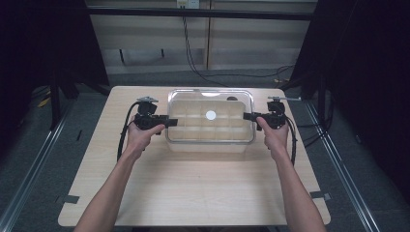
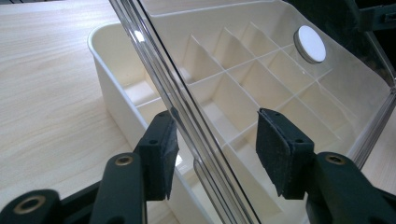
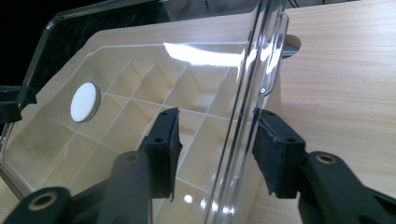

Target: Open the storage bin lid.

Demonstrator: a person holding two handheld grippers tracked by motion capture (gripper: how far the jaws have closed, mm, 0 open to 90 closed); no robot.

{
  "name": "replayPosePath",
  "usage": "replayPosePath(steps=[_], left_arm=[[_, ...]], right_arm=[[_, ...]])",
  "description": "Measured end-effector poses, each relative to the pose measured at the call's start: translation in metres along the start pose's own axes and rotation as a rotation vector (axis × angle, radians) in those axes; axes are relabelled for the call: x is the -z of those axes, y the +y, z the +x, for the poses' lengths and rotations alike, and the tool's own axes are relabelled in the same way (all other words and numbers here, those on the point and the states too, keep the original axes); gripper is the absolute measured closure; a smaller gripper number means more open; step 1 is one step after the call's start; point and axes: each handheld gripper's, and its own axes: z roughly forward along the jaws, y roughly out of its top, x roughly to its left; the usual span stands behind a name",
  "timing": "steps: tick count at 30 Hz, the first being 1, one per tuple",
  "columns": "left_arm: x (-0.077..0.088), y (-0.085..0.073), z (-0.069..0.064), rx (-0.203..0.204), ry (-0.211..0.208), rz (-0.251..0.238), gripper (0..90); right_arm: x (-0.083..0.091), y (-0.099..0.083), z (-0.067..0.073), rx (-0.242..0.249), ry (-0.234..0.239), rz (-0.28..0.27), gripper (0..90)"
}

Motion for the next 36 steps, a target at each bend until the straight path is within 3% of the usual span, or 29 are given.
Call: replayPosePath(steps=[4, 16, 20, 36], left_arm=[[0.004, 0.002, -0.005, -0.024, 0.003, -0.002, 52.9], [0.012, -0.003, -0.007, -0.009, -0.011, -0.053, 57.8], [0.016, -0.006, -0.008, -0.022, -0.016, -0.046, 58.9], [0.02, -0.015, -0.014, -0.021, -0.03, -0.083, 63.5]], right_arm=[[0.007, -0.003, -0.002, -0.024, 0.008, -0.03, 60.3], [0.021, -0.004, 0.003, -0.022, 0.035, -0.07, 66.8], [0.026, -0.006, 0.006, -0.019, 0.065, -0.082, 69.6], [0.037, -0.016, 0.006, -0.02, 0.092, -0.109, 71.8]])
